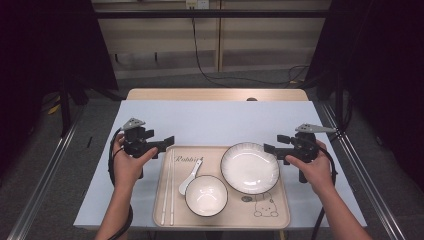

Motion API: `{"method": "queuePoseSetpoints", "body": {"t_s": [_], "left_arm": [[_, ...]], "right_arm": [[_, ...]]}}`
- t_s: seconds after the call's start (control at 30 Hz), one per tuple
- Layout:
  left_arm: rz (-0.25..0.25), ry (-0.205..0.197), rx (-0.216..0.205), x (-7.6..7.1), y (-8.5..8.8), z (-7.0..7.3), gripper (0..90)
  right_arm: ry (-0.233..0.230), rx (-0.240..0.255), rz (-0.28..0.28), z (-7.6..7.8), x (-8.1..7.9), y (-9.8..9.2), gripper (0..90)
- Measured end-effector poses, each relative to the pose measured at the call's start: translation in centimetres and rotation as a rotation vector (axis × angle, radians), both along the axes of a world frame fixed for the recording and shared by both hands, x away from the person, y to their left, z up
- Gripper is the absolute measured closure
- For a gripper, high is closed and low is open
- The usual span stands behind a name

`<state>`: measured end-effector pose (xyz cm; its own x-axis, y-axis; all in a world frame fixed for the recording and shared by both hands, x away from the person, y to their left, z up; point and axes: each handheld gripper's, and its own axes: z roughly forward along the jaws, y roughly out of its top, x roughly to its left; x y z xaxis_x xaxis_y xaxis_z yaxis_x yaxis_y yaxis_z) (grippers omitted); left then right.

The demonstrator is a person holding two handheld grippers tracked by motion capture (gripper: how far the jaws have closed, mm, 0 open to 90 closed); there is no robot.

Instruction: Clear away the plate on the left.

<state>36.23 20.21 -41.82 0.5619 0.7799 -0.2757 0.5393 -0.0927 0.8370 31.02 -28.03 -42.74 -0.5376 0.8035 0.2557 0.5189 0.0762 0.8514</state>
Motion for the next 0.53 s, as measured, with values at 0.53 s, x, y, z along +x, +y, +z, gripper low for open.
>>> {"method": "queuePoseSetpoints", "body": {"t_s": [0.53], "left_arm": [[0.019,-0.002,-0.004,-0.2,0.4,0.1,7.5]], "right_arm": [[-0.067,-0.006,0.003,-0.4,-2.7,-2.8,13.8]]}}
